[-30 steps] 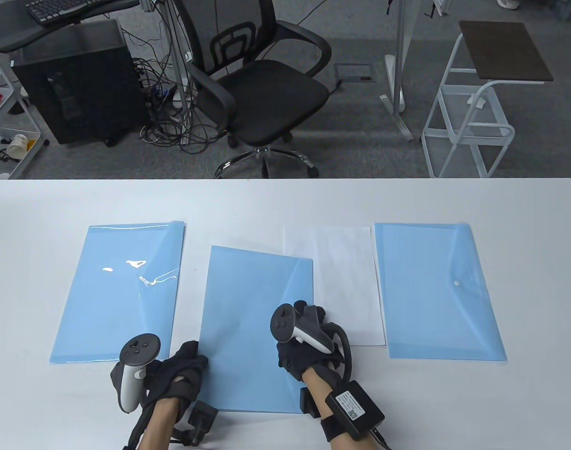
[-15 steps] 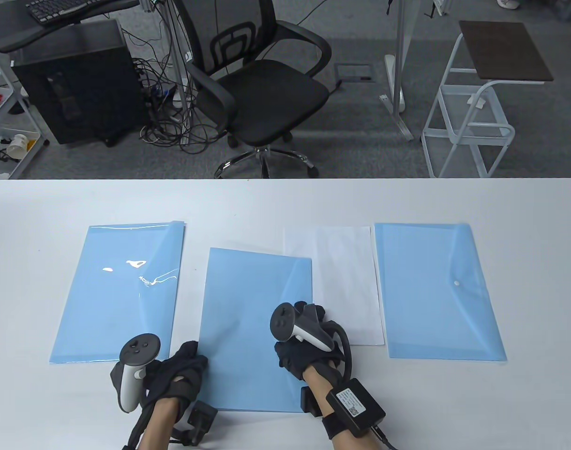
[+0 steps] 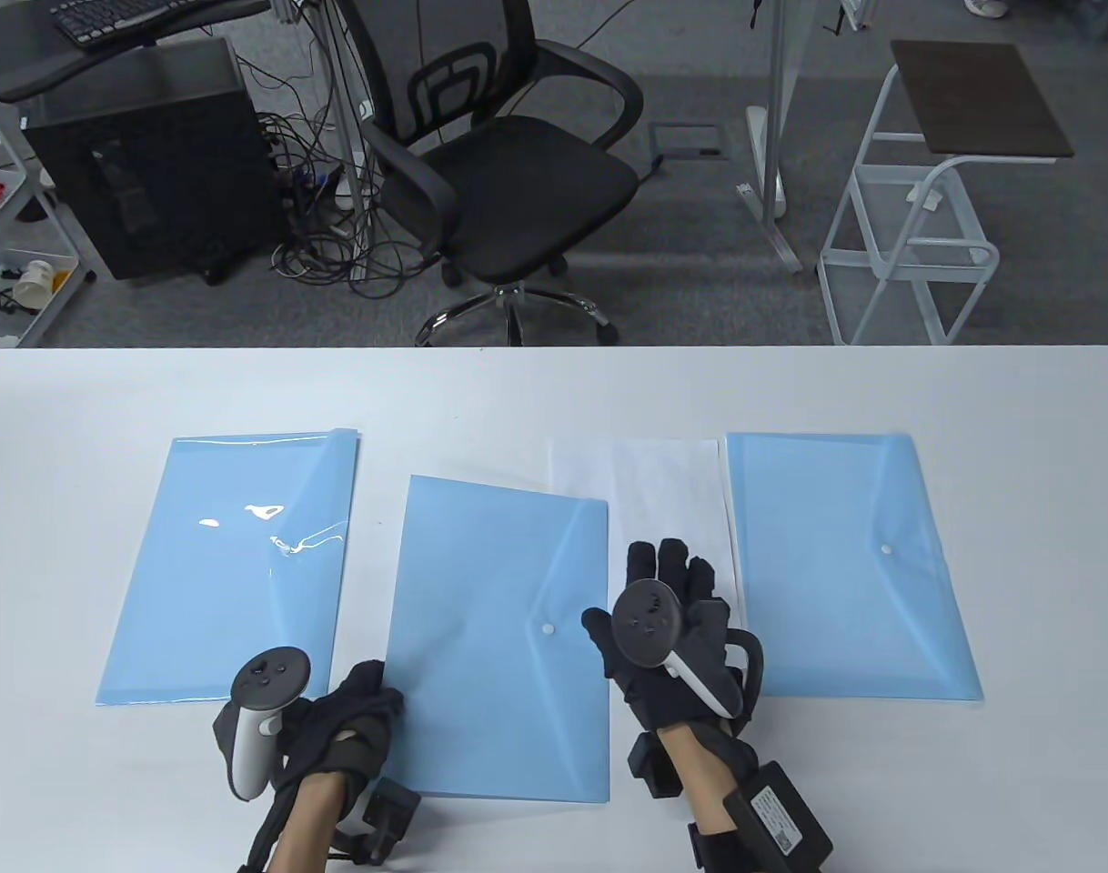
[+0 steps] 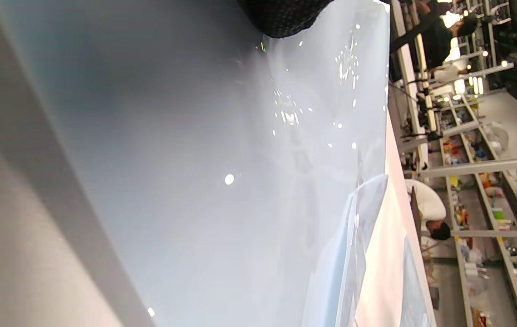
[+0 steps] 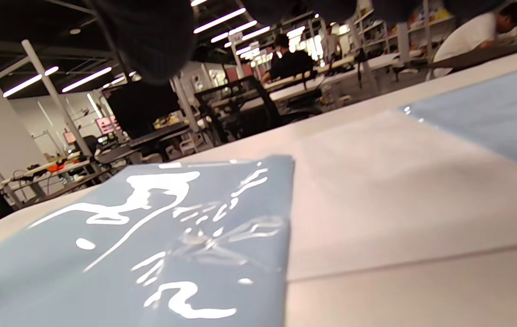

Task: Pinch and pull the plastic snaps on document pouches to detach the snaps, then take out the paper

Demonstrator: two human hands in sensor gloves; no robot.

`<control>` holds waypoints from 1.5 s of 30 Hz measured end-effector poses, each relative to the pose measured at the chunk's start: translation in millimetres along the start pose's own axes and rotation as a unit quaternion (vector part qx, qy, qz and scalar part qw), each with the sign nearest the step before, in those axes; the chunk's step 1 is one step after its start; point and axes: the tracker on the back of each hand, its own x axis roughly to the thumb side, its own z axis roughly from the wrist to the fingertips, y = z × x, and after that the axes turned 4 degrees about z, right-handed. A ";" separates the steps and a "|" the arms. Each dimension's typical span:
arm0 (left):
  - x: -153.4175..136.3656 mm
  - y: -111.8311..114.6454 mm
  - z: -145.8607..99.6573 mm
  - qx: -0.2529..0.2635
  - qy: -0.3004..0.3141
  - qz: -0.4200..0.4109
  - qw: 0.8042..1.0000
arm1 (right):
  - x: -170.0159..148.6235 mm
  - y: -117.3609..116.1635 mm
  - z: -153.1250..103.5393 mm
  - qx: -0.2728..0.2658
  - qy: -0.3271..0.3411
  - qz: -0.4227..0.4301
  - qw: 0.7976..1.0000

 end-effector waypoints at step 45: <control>38.9 -83.6 18.5 0.047 0.057 -0.110 0.991 | -90.0 -2.9 -23.2 -0.032 -0.070 0.049 0.996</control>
